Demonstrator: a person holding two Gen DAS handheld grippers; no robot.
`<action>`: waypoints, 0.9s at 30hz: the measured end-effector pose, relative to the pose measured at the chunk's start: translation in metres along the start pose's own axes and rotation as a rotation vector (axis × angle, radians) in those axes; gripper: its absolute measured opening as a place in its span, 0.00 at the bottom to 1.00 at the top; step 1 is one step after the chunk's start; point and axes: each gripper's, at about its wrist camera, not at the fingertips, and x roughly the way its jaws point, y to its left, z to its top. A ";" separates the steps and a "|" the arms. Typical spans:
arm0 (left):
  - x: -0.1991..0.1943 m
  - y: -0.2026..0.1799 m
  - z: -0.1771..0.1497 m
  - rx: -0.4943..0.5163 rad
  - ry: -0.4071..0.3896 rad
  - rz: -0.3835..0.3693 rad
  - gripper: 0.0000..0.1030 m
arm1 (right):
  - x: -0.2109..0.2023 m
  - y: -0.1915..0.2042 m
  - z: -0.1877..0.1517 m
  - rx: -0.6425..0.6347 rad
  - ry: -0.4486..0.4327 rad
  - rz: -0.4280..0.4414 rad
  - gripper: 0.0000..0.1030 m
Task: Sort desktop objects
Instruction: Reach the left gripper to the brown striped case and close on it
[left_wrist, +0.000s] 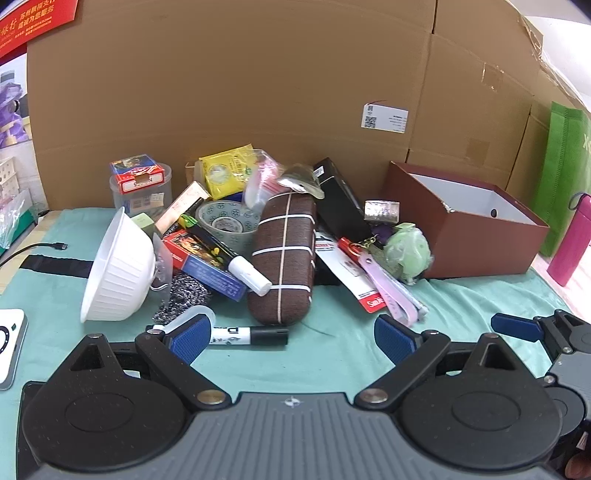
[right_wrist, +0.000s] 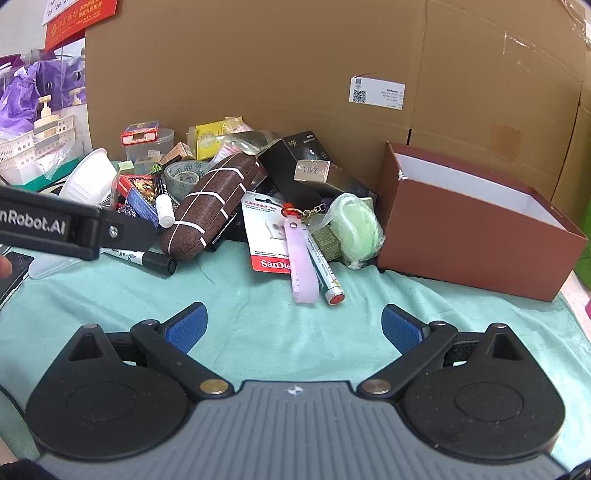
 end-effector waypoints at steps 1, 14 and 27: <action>0.001 0.001 0.001 0.000 0.004 -0.003 0.95 | 0.002 0.000 0.000 0.000 0.003 0.002 0.95; 0.023 0.011 0.020 -0.003 0.030 -0.029 0.95 | 0.020 0.007 0.017 -0.011 0.000 0.055 0.95; 0.052 0.014 0.064 0.024 0.008 -0.135 0.94 | 0.059 0.027 0.044 -0.003 -0.025 0.198 0.94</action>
